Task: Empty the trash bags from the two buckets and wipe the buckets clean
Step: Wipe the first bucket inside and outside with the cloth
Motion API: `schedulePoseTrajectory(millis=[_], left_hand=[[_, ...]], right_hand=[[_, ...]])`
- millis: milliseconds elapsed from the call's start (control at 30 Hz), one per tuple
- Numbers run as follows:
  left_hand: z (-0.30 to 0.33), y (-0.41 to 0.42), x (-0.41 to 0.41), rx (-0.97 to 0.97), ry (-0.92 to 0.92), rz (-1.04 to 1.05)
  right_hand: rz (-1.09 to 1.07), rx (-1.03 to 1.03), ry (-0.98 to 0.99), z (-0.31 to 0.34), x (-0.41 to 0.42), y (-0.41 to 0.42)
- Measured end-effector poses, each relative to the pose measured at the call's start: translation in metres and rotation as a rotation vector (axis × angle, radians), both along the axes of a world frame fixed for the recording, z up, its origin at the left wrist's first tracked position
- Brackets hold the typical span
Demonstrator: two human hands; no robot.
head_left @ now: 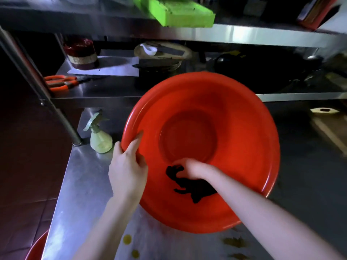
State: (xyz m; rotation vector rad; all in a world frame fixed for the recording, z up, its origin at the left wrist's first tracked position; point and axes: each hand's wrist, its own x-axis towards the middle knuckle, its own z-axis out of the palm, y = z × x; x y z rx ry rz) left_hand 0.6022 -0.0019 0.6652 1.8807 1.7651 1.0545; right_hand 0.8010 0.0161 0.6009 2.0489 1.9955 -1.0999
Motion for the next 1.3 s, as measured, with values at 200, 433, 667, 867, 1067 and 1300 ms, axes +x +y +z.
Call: schedulePoseTrajectory(millis=[200,433,667,867,1067,1300], left_hand=[[0.009,-0.005,-0.008,-0.131,-0.040,-0.051],[0.031,-0.022,-0.022,-0.257,-0.086,-0.122],[0.036,-0.064,-0.037,-0.459,-0.129,-0.121],[0.051,-0.140,-0.048,-0.491,-0.167,-0.183],[0.046,-0.192,-0.055,0.250,0.614,-0.164],[0.039,-0.156,-0.025,0.446,1.005,-0.487]], right_hand=[[-0.217,0.615,0.226,0.096,-0.002,-0.075],[-0.266,0.887,0.038,0.157,0.005,-0.136],[-0.185,0.952,0.002,0.161,0.015,-0.170],[-0.188,1.062,0.090,0.157,0.042,-0.211],[-0.251,1.088,0.232,0.134,0.066,-0.257],[-0.289,0.912,0.405,0.101,0.067,-0.293]])
